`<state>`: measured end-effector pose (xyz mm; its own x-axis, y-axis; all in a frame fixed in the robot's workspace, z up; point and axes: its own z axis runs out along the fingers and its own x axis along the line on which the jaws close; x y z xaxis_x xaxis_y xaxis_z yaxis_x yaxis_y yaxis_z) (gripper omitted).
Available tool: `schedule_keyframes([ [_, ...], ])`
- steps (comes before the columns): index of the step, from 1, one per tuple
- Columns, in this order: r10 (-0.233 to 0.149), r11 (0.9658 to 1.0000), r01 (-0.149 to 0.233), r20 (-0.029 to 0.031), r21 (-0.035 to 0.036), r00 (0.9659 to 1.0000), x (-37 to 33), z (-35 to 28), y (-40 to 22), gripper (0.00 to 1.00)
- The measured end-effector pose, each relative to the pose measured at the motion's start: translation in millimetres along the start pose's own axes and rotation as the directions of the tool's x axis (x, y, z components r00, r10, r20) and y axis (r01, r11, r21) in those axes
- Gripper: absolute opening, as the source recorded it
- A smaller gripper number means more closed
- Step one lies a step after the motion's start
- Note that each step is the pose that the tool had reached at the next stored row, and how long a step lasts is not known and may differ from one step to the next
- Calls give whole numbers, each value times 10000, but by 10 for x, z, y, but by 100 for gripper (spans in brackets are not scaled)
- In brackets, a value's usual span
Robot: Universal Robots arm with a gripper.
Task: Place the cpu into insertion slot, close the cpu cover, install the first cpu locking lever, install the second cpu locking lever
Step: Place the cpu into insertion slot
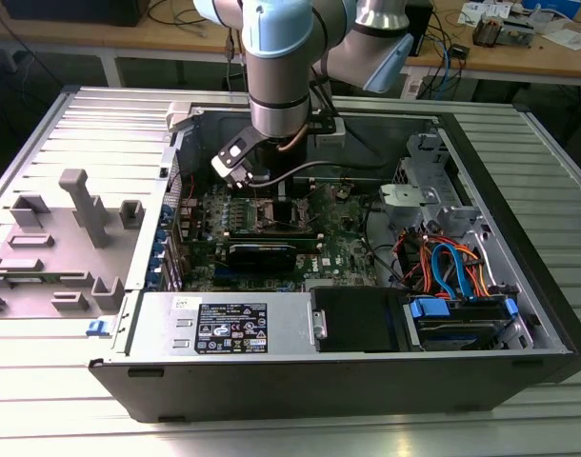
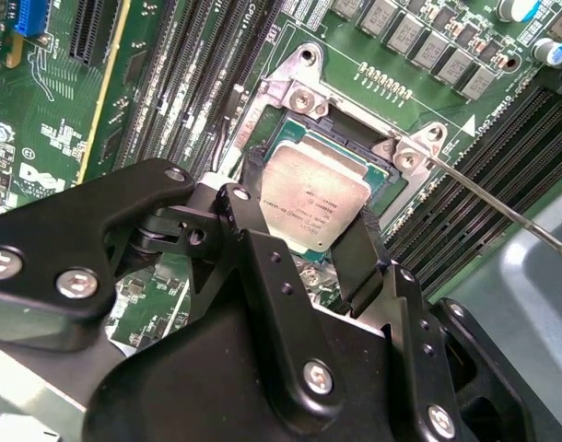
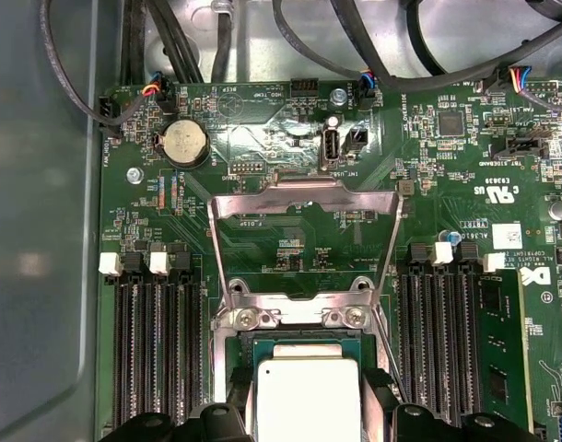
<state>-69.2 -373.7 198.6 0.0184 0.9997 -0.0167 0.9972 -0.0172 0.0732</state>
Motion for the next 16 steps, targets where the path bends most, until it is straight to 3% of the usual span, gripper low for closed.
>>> schedule_keyframes([
  [11,0,10000,0,-8,-3,10000,1,4,0,56],
  [13,0,10000,0,-3,-1,10000,0,2,0,68],
  [16,0,10000,0,-2,0,10000,1,2,0,68],
])
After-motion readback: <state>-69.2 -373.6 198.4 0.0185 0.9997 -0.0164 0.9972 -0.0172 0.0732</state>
